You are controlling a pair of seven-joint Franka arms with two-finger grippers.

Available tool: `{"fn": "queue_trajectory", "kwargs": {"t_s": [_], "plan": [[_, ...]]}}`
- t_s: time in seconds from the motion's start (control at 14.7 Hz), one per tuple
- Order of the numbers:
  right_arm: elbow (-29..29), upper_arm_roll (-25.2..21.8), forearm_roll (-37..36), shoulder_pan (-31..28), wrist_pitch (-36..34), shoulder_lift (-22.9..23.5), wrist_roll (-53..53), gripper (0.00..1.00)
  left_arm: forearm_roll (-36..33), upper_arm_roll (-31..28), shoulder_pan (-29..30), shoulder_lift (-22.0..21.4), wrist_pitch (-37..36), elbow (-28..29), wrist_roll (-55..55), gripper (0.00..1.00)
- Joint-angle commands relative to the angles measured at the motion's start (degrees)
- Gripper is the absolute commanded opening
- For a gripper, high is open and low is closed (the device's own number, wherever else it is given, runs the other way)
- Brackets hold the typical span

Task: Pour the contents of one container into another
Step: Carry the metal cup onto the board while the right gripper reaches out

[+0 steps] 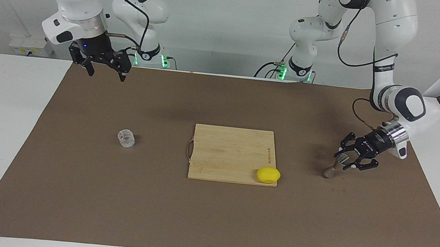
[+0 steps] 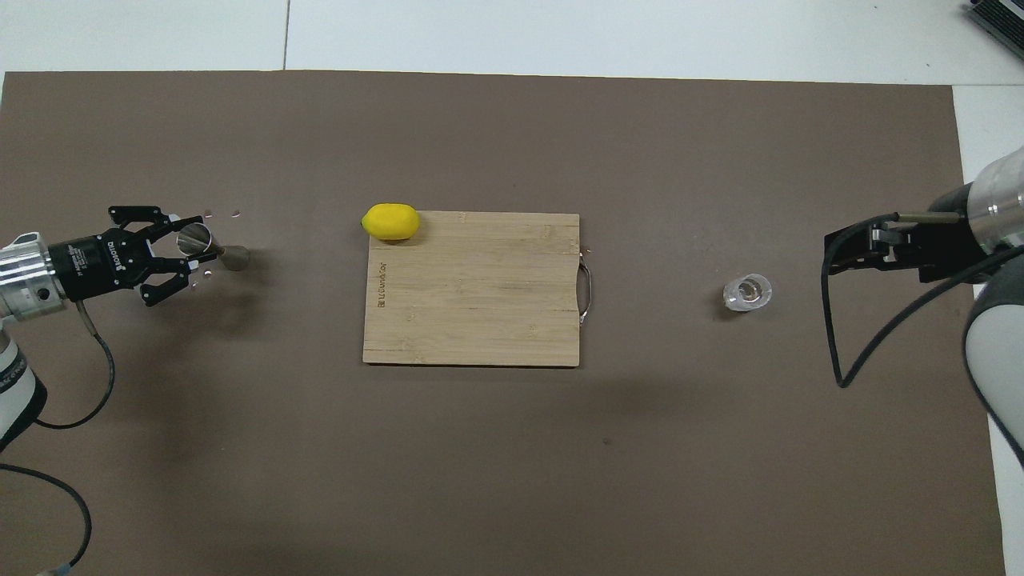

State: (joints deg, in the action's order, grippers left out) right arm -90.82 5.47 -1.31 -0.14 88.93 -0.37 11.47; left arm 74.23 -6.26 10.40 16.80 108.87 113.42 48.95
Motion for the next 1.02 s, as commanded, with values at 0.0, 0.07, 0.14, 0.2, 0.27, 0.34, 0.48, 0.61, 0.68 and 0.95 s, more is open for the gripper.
{"fn": "queue_trajectory", "kwargs": {"t_s": [0.0, 0.07, 0.14, 0.2, 0.27, 0.34, 0.48, 0.61, 0.68, 0.95], "plan": [[-0.6, 0.2, 0.3, -0.7, 0.1, -0.5, -1.5, 1.0, 0.7, -0.6, -2.2, -1.2, -2.1, -1.8, 0.4, 0.0], [-0.6, 0.2, 0.3, -0.8, 0.2, -0.5, -1.5, 1.0, 0.7, -0.5, -3.4, -1.8, -3.0, -1.8, 0.5, 0.0], [-0.6, 0.2, 0.3, -1.0, 0.4, -0.5, -1.5, 1.0, 0.7, -0.5, -5.2, -2.2, -3.0, -1.8, 1.7, 0.0], [-0.8, 0.2, 0.3, -1.1, 0.4, -0.5, -1.1, 1.0, 1.0, -0.6, -7.5, -3.5, -2.2, -1.7, 3.8, 0.0], [-1.2, 0.2, 0.3, -1.0, 0.4, -0.6, -0.8, 1.0, 1.2, -0.7, -9.9, -4.6, -1.4, -1.6, 6.0, 0.0], [-1.2, 0.2, 0.3, -1.0, 0.5, -0.7, -0.7, 1.0, 1.3, -0.5, -12.0, -5.3, -0.2, -1.6, 7.8, 0.0], [-1.2, 0.2, 0.3, -1.1, 0.5, -0.7, -0.7, 1.0, 1.4, -0.4, -15.0, -5.8, 1.8, -1.7, 11.2, 0.0], [-1.2, 0.1, 0.3, -1.1, 0.5, -0.7, 1.1, 1.0, 3.1, -0.3, -18.3, -5.9, 4.9, -1.8, 13.3, 0.0], [-1.2, 0.2, 0.3, -1.1, 0.5, -0.7, 3.9, 1.0, 4.2, -0.3, -20.3, -5.8, 6.8, -1.8, 15.4, 0.0], [-1.6, 0.1, 0.8, -1.3, 1.8, 0.1, 15.7, 1.0, 9.6, -0.3, -29.3, -5.5, 14.5, -1.1, 18.1, 0.0]]}}
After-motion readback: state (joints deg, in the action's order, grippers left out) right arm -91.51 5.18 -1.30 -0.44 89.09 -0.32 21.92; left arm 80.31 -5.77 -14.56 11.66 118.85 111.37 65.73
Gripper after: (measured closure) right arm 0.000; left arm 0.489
